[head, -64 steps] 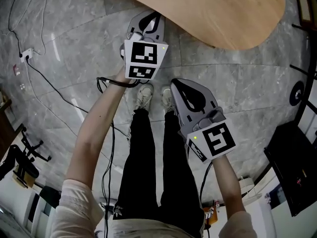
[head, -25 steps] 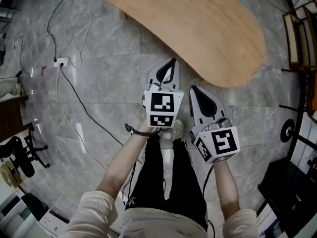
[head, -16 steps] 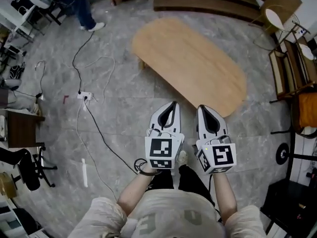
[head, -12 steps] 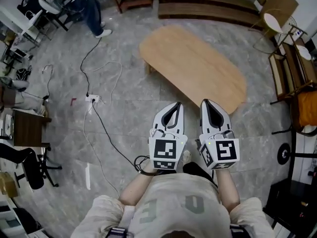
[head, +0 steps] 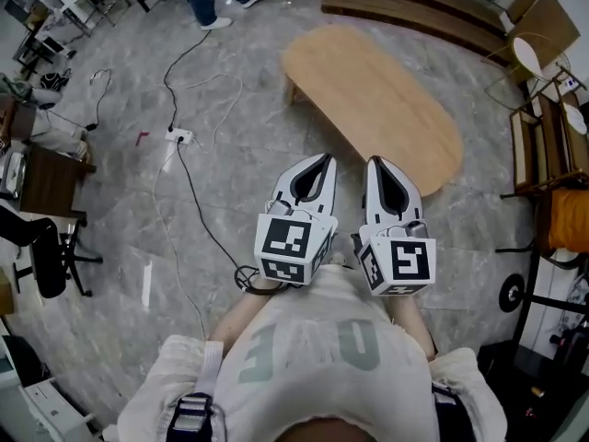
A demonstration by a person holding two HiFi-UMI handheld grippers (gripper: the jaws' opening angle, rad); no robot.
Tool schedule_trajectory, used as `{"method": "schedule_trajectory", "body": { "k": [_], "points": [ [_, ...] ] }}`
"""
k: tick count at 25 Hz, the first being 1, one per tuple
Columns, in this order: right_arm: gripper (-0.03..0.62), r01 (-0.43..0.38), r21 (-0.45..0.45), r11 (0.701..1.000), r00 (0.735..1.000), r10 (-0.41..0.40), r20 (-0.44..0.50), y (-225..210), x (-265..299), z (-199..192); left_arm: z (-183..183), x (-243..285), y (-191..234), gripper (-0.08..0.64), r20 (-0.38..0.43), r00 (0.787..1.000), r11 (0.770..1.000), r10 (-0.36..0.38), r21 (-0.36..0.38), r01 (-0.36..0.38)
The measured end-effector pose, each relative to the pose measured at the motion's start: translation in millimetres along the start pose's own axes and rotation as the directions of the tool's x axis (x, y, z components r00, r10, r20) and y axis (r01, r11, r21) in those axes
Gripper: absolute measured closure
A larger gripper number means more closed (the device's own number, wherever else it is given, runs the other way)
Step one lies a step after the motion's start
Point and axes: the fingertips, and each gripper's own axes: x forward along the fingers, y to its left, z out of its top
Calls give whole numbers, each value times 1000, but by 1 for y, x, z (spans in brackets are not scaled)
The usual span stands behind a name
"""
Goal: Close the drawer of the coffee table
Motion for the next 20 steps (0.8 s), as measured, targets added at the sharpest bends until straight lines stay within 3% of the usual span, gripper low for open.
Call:
{"method": "schedule_trajectory", "body": {
  "k": [7, 13, 17, 20],
  "points": [
    [586, -33, -3, 999, 999, 33, -27, 16, 8, -1, -3, -6, 29, 551, -24, 1000, 999, 20, -46, -21],
    [586, -33, 21, 999, 999, 34, -26, 10, 9, 4, 19, 8, 30, 551, 39, 999, 999, 25, -25, -24],
    [586, -23, 40, 999, 1000, 23, -13, 3, 6, 4, 24, 11, 25, 551, 22, 999, 999, 33, 29, -34],
    [586, -14, 59, 998, 1000, 14, -5, 1, 9, 3, 24, 8, 24, 551, 26, 999, 999, 41, 29, -42]
  ]
}}
